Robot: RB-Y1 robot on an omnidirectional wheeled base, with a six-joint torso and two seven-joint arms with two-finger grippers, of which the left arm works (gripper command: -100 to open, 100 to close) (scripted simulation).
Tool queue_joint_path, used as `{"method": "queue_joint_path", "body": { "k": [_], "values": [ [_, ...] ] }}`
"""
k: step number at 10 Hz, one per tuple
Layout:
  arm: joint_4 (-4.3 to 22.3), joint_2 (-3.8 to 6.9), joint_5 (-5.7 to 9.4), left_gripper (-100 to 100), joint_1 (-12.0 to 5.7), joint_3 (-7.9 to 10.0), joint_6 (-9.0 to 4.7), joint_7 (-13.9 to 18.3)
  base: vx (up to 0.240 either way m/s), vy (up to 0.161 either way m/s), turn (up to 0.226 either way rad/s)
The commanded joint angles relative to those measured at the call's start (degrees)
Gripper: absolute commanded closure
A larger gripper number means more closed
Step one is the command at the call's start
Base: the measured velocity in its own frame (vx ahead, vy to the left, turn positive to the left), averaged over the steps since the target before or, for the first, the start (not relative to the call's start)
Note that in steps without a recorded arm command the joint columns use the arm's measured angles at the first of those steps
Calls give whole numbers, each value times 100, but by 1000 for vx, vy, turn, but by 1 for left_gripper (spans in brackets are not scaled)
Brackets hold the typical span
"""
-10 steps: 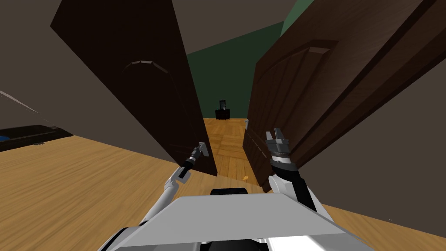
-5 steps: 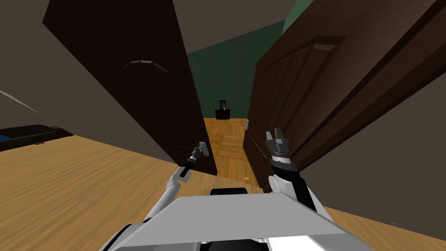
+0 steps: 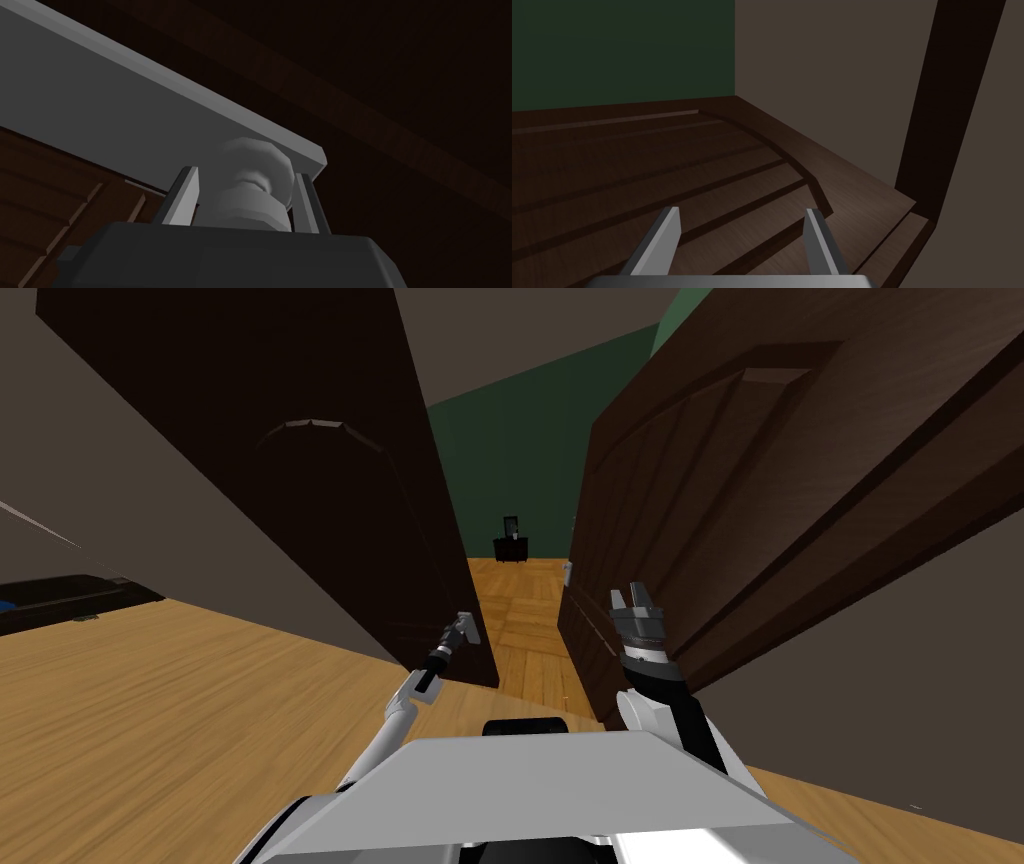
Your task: Push the door open
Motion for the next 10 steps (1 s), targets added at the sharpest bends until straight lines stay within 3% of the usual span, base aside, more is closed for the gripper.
{"method": "queue_joint_path", "body": {
  "k": [1,10],
  "values": [
    [13,-12,111,100,-113,82,23,286,54,-3,12],
    [230,-183,466,100,-327,220,71,1431,41,-7,8]
  ]
}}
